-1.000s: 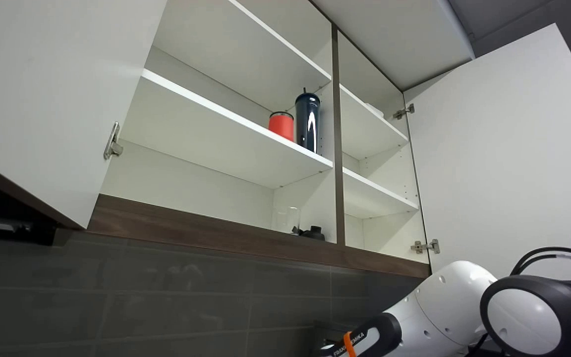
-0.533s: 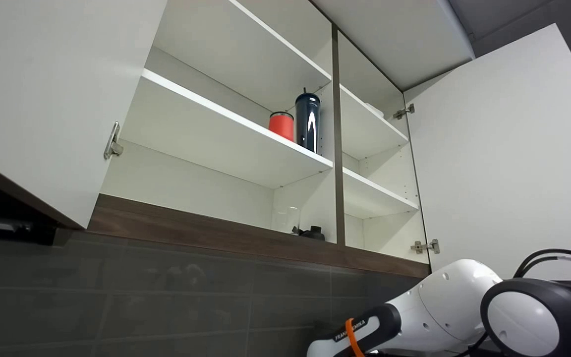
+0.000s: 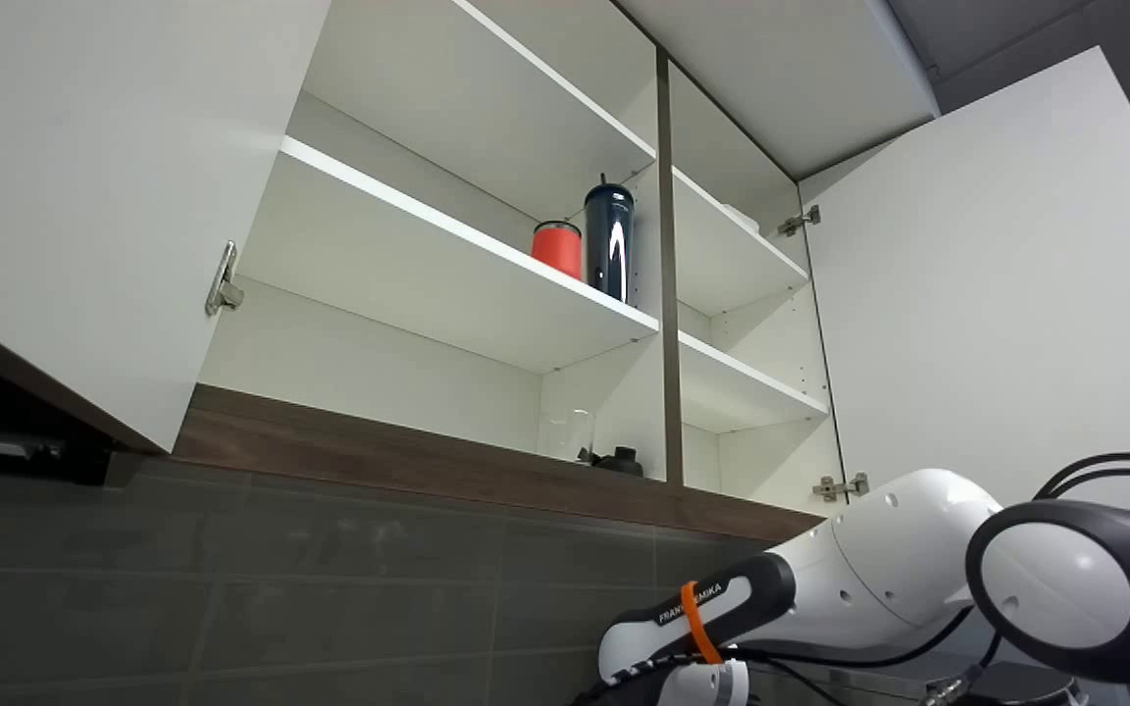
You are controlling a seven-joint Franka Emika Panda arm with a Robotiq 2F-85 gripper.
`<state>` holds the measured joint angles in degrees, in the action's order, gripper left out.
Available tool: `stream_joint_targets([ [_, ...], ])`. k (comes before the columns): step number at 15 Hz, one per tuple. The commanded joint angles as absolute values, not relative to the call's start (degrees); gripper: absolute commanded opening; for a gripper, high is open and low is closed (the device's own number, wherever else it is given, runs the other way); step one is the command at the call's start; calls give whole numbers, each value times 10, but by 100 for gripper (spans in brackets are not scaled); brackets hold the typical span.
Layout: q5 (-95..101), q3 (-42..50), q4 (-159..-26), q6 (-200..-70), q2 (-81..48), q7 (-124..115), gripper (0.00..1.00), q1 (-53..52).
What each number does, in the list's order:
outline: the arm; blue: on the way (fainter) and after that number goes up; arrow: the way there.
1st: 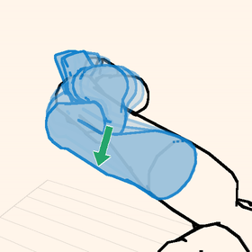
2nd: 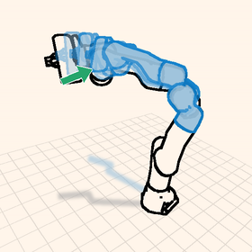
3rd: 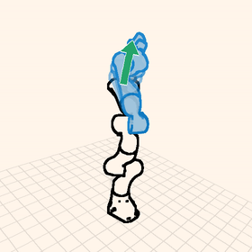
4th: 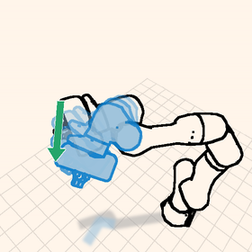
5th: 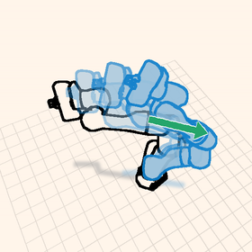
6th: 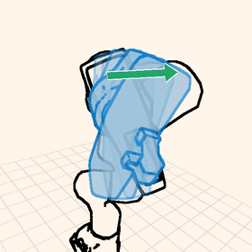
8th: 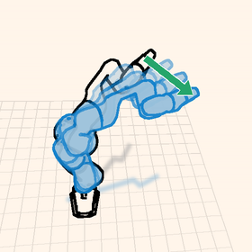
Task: Put one coffee cup in the open upper cabinet.
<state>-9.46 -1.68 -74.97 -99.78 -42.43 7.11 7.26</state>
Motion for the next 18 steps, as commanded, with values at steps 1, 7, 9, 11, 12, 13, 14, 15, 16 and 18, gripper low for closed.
stream_joint_targets([
  [1, -74, -12, -881, -1078, -300, 68, 1, 43],
  [7, -63, -2, -1027, -1115, -157, -35, 1, 8],
  [9, -70, 1, -1082, -1129, -111, -82, 1, 5],
  [11, -71, 3, -1136, -1136, -69, -119, 1, 5],
  [12, -69, 4, -1160, -1144, -49, -127, 1, 6],
  [13, -68, 3, -1184, -1152, -28, -129, 1, 6],
  [14, -64, 1, -1212, -1168, -1, -126, 1, 5],
  [15, -64, -3, -1237, -1187, 27, -128, 1, 2],
  [16, -57, -7, -1261, -1206, 55, -127, 1, -1],
  [18, -52, -16, -1294, -1229, 107, -129, 1, -8],
])
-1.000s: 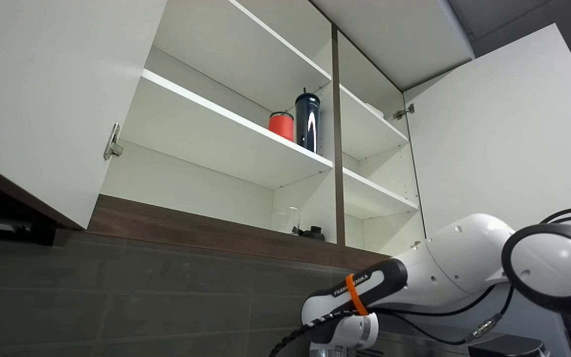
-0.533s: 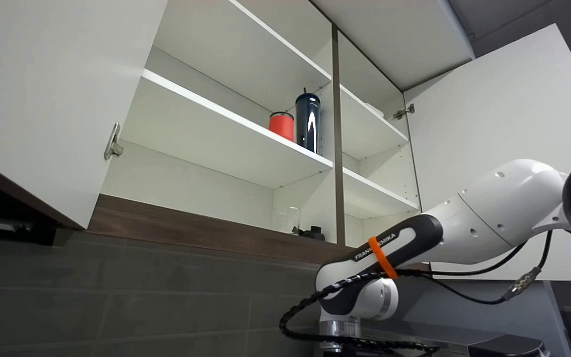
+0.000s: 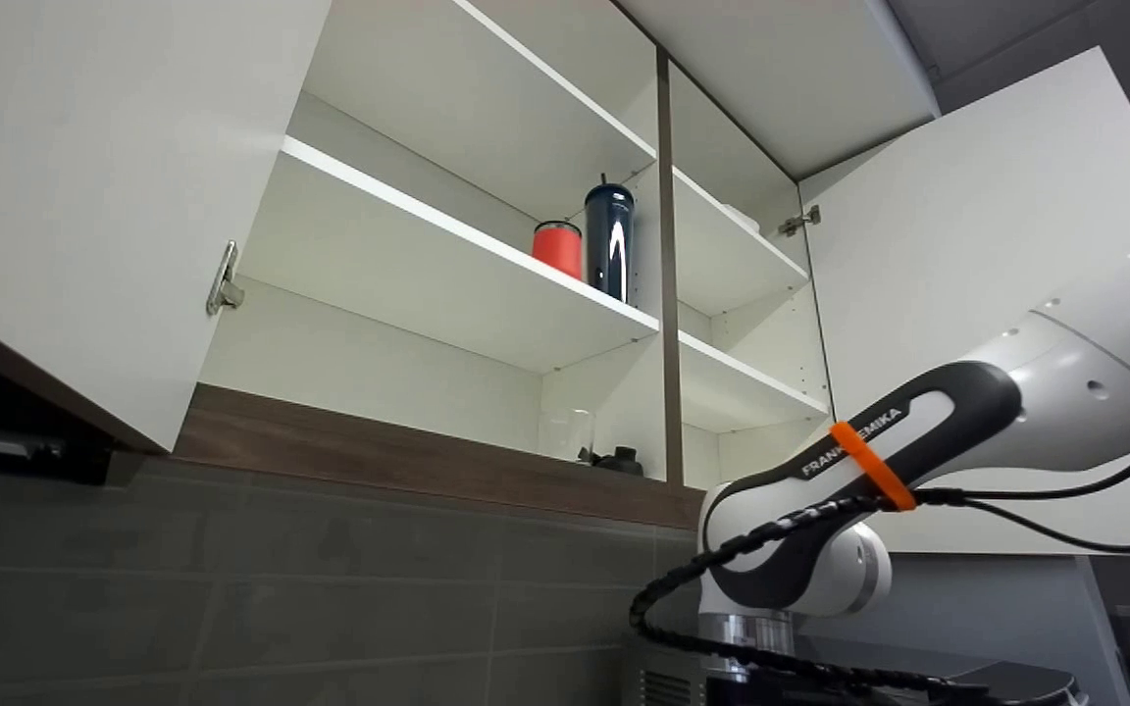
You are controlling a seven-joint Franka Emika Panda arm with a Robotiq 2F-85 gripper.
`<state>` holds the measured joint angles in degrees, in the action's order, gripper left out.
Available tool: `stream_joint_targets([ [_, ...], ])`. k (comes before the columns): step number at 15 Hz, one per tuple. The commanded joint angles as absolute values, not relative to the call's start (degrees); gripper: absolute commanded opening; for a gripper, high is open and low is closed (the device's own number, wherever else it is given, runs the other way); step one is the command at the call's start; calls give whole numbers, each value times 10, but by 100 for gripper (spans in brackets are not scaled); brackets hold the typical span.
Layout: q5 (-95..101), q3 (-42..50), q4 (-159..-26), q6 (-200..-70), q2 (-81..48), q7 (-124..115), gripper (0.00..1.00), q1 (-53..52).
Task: Put one coffee cup in the open upper cabinet.
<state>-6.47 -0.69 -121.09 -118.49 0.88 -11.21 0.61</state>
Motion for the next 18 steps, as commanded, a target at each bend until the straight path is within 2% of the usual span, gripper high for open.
stream_joint_targets([
  [1, -54, -23, -1303, -1238, 131, -129, 1, -10],
  [6, -56, -57, -1298, -1245, 216, -146, 1, -25],
  [7, -61, -48, -1278, -1226, 182, -129, 1, -19],
  [8, -61, -51, -1278, -1225, 194, -131, 3, -22],
  [14, -62, -47, -1278, -1225, 183, -130, 1, -20],
  [18, 40, -99, -1249, -1215, 256, -141, 1, -32],
])
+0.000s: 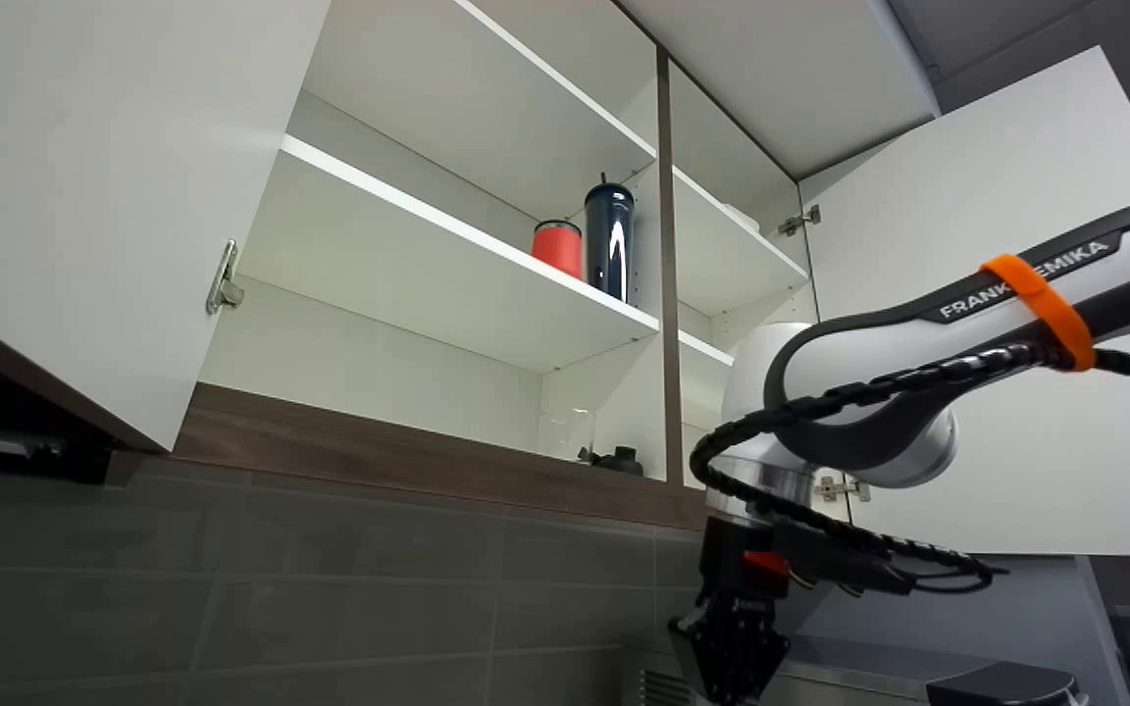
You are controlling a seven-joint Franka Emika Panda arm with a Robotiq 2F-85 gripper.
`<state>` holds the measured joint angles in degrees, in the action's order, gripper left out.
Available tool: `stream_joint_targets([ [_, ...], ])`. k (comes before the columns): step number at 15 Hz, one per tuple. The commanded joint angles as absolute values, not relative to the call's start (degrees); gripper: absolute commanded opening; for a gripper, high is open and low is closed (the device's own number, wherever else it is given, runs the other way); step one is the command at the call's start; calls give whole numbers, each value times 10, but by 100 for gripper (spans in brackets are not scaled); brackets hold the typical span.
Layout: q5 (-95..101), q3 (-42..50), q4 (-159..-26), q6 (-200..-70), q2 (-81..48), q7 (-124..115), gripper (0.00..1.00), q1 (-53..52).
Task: Put one coffee cup in the open upper cabinet.
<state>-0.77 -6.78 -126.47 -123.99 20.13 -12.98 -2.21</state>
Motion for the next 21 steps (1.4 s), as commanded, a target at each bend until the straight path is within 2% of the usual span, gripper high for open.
stream_joint_targets([
  [1, 56, -113, -1234, -1208, 268, -140, 1, -35],
  [8, 165, -190, -1103, -1248, 292, -116, 1, -40],
  [15, 346, -256, -1017, -1435, 214, -140, 1, 14],
  [16, 301, -234, -1047, -1399, 245, -126, 3, -12],
  [21, 342, -240, -1026, -1436, 218, -117, 1, -6],
])
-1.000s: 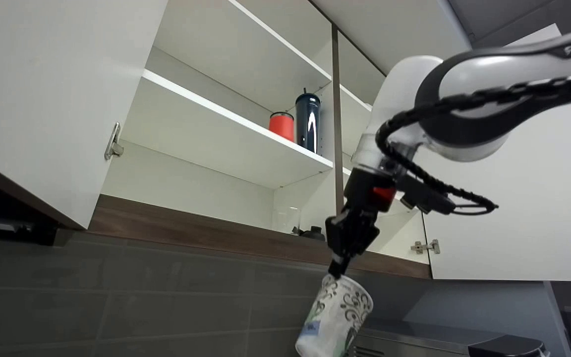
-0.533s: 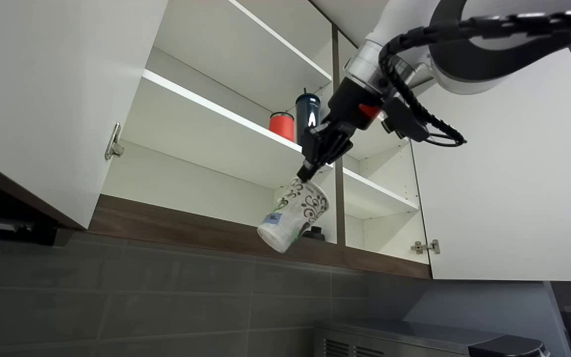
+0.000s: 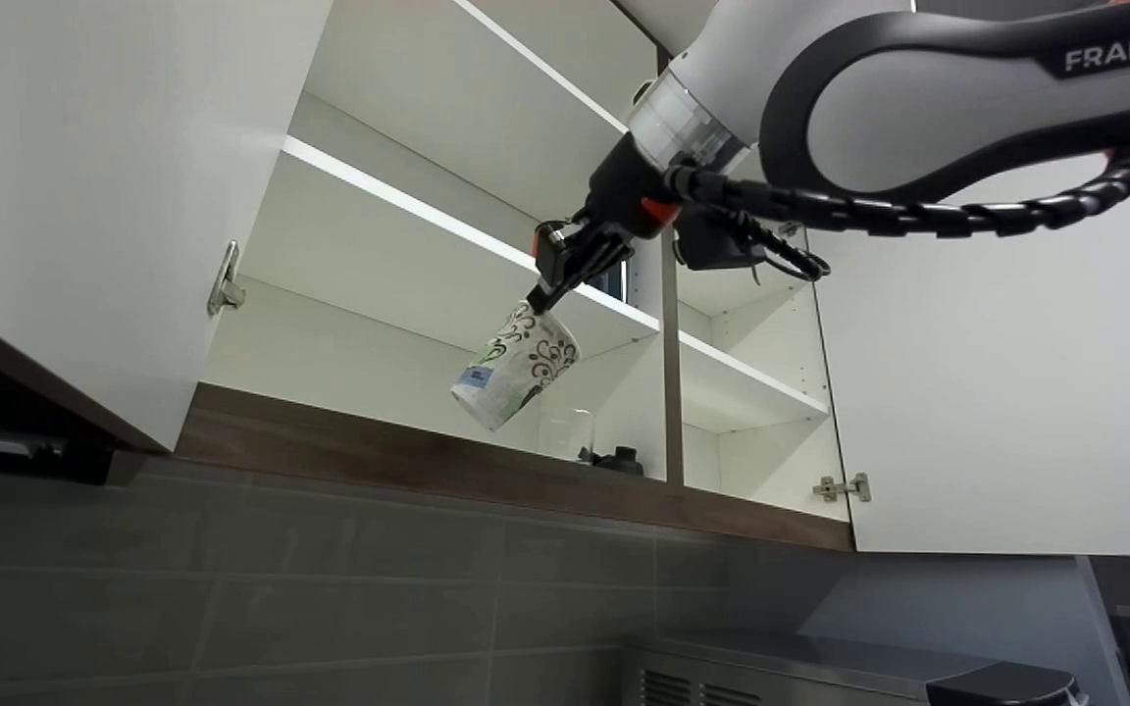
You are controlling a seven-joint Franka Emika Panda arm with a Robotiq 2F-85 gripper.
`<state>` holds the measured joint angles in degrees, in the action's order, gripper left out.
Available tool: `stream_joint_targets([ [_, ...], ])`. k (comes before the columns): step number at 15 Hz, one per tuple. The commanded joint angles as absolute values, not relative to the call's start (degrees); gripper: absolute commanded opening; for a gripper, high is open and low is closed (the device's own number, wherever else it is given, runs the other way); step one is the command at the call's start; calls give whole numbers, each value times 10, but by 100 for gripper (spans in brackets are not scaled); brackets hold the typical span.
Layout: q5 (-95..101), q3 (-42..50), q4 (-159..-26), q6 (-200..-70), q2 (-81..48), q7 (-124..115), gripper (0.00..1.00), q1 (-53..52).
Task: Put one coffee cup in the open upper cabinet.
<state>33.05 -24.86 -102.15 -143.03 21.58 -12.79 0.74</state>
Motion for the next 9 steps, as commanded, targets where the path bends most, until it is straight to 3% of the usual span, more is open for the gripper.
stream_joint_targets([
  [1, 358, -243, -1023, -1444, 219, -105, 1, -4],
  [9, 455, -245, -976, -1422, 182, 41, 1, -38],
])
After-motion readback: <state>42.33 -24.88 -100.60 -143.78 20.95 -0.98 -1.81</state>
